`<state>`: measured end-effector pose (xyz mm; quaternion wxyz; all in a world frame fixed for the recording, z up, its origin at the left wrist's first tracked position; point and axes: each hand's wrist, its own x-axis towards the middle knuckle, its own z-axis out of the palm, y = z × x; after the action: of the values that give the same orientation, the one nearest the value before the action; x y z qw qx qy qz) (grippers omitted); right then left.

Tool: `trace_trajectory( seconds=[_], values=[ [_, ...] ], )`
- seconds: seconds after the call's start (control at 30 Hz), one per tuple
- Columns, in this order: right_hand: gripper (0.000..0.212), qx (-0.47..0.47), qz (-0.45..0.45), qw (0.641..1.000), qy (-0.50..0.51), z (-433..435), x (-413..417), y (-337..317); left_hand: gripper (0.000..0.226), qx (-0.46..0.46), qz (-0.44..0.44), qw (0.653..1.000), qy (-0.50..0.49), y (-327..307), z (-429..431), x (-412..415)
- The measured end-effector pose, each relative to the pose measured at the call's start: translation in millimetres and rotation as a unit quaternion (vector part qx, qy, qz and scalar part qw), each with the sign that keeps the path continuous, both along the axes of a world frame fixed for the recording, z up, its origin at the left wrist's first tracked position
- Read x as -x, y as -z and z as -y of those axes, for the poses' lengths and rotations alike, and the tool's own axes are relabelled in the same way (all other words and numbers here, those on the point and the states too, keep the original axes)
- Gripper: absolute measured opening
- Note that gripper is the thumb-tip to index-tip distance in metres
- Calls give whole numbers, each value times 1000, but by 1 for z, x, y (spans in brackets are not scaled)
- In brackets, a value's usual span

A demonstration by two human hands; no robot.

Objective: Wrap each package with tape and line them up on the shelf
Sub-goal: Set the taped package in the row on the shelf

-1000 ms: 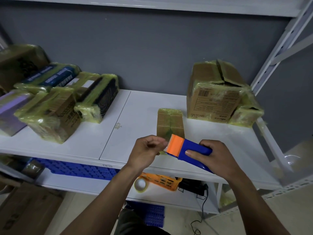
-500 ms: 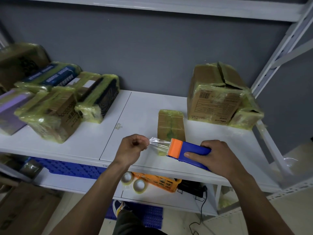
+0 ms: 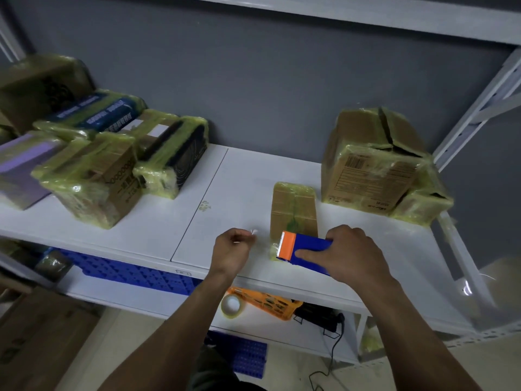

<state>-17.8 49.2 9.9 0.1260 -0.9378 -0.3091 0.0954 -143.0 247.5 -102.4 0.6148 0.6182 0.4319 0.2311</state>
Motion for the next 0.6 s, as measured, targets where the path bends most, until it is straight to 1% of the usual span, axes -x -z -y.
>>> trace_trajectory(
  seconds=[0.23, 0.33, 0.37, 0.47, 0.5, 0.53, 0.6],
  values=[
    [71, 44, -8, 999, 18, -10, -2, 3, 8, -53, -36, 997, 37, 17, 7, -13],
    [71, 53, -13, 998, 19, -11, -1, 4, 8, -53, -49, 995, 62, 20, 9, -16],
    [71, 54, -14, 998, 20, -11, -1, 4, 14, -64, -57, 994, 73, 21, 10, -17],
    [70, 49, -16, 998, 23, -10, -2, 4, 47, -96, -90, 987, 97, 20, 11, -18],
    [70, 47, -18, 998, 24, -9, -2, 4, 49, -99, -95, 986, 93, 19, 11, -17],
    [70, 45, -20, 998, 24, -9, -2, 4, 44, -107, -91, 986, 88, 18, 10, -15],
    [69, 44, -19, 999, 21, -8, -2, 5, 18, -146, -49, 984, 89, 19, 12, -11]
  ],
)
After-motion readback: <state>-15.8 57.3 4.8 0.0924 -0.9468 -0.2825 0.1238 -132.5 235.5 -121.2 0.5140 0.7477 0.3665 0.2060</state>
